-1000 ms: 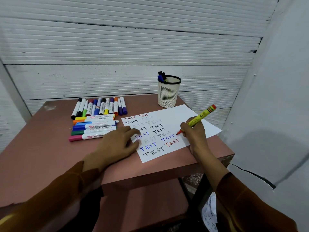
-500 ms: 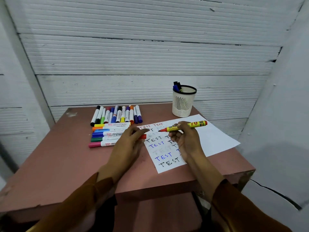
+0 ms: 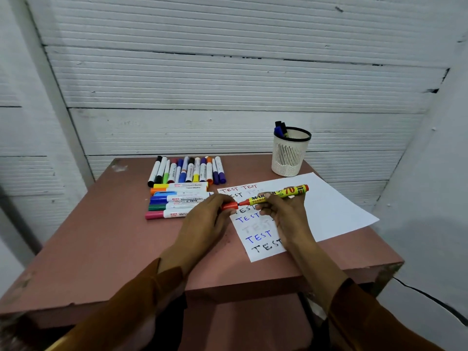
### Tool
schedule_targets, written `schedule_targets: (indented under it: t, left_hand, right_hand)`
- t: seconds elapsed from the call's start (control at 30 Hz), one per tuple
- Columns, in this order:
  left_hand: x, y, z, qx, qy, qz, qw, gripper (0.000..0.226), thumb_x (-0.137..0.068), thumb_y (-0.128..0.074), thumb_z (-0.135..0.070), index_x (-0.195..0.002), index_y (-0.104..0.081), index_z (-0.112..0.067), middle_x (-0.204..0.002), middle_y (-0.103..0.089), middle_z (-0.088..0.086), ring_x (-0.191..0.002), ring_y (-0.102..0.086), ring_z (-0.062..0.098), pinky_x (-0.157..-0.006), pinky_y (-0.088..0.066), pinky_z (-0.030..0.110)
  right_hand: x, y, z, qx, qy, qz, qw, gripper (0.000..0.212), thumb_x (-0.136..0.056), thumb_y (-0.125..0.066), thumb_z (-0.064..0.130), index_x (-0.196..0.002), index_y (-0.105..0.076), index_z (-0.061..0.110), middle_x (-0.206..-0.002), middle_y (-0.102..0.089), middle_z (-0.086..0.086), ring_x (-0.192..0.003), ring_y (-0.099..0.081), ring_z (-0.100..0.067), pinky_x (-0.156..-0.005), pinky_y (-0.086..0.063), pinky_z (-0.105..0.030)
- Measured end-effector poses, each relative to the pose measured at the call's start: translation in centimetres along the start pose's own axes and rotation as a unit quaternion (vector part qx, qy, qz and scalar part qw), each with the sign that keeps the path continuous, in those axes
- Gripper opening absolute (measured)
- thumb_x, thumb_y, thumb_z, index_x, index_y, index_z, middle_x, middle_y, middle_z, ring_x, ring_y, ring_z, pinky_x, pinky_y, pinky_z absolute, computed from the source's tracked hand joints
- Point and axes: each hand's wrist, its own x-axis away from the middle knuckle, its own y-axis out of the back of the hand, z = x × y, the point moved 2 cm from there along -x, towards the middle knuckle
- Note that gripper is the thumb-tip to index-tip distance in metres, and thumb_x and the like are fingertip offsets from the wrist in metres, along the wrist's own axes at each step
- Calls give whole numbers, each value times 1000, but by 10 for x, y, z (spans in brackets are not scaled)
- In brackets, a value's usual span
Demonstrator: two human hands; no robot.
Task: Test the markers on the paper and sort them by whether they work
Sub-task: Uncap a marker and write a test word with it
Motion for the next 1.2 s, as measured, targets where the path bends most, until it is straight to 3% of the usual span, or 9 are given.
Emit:
schedule_targets:
  t: [0.23, 0.33, 0.67, 0.73, 0.83, 0.93, 1.03, 1.13, 1.2]
  left_hand:
    - [0, 0, 2, 12, 9, -13, 1000, 26, -91, -56, -25, -113, -59, -13, -108, -65, 3, -91, -56, 14, -73, -38, 21]
    - [-1, 1, 3, 22, 11, -17, 1000, 25, -91, -56, -25, -113, -60, -13, -106, -65, 2, -89, -56, 14, -73, -39, 22]
    - [-2, 0, 5, 41, 9, -15, 999, 22, -90, -58, -23, -111, -61, -17, -101, -63, -4, -79, -49, 5, -68, -37, 17]
    - [-2, 3, 6, 79, 24, -30, 996, 21, -89, -59, -21, -110, -62, -17, -95, -61, -8, -77, -51, 2, -66, -37, 9]
    - [-4, 7, 12, 175, 95, -64, 978, 20, -90, -58, -22, -109, -59, -23, -86, -60, -9, -75, -53, 2, -64, -39, 9]
    - [-6, 8, 16, 254, 141, -69, 954, 6, -93, -53, -21, -97, -57, -23, -73, -57, 0, -65, -50, 10, -62, -43, 25]
    - [-8, 8, 20, 277, 159, -87, 944, 17, -97, -44, -25, -88, -57, -19, -67, -51, 2, -61, -44, 3, -61, -40, 19]
    - [-10, 6, 26, 280, 185, -92, 937, 30, -99, -35, -34, -90, -56, -14, -68, -50, 0, -69, -48, 10, -70, -45, 28]
    - [-9, 6, 26, 262, 195, -94, 940, 34, -99, -31, -35, -90, -53, -10, -66, -46, -3, -66, -45, 8, -66, -42, 19]
  right_hand:
    - [2, -4, 0, -78, -70, 0, 994, 9, -96, -39, 8, -89, -36, 13, -80, -65, -22, -57, -67, -27, -54, -55, -29]
    - [2, -4, 1, -88, -79, 2, 993, 12, -98, -34, 11, -87, -37, 13, -84, -64, -25, -57, -67, -28, -53, -55, -29]
    - [0, -3, -2, -74, -74, 13, 994, 6, -95, -44, 7, -89, -44, 10, -74, -69, -14, -60, -68, -27, -55, -54, -28]
    - [-1, 1, -2, -74, -65, 2, 995, 13, -90, -52, 1, -88, -45, 12, -77, -67, -13, -64, -67, -26, -55, -53, -26]
    - [-2, 5, -4, -94, -60, 8, 994, 33, -83, -59, -7, -97, -42, 18, -74, -69, -12, -67, -69, -26, -61, -56, -26]
    - [0, 2, -6, 11, -38, 48, 998, 23, -79, -65, -5, -86, -52, 13, -81, -64, -11, -64, -67, -14, -61, -54, -21]
    - [6, -1, -5, 201, 35, 54, 978, 20, -76, -73, 5, -73, -54, 12, -81, -63, -1, -65, -57, -3, -60, -47, -15]
    - [17, -10, -10, 364, 159, 106, 911, 12, -84, -68, 15, -88, -57, 21, -80, -60, 8, -72, -55, -1, -62, -40, -8]
    - [23, -17, -17, 451, 228, 149, 850, 15, -90, -58, 23, -105, -58, 21, -88, -59, 7, -73, -53, -6, -59, -39, -11]
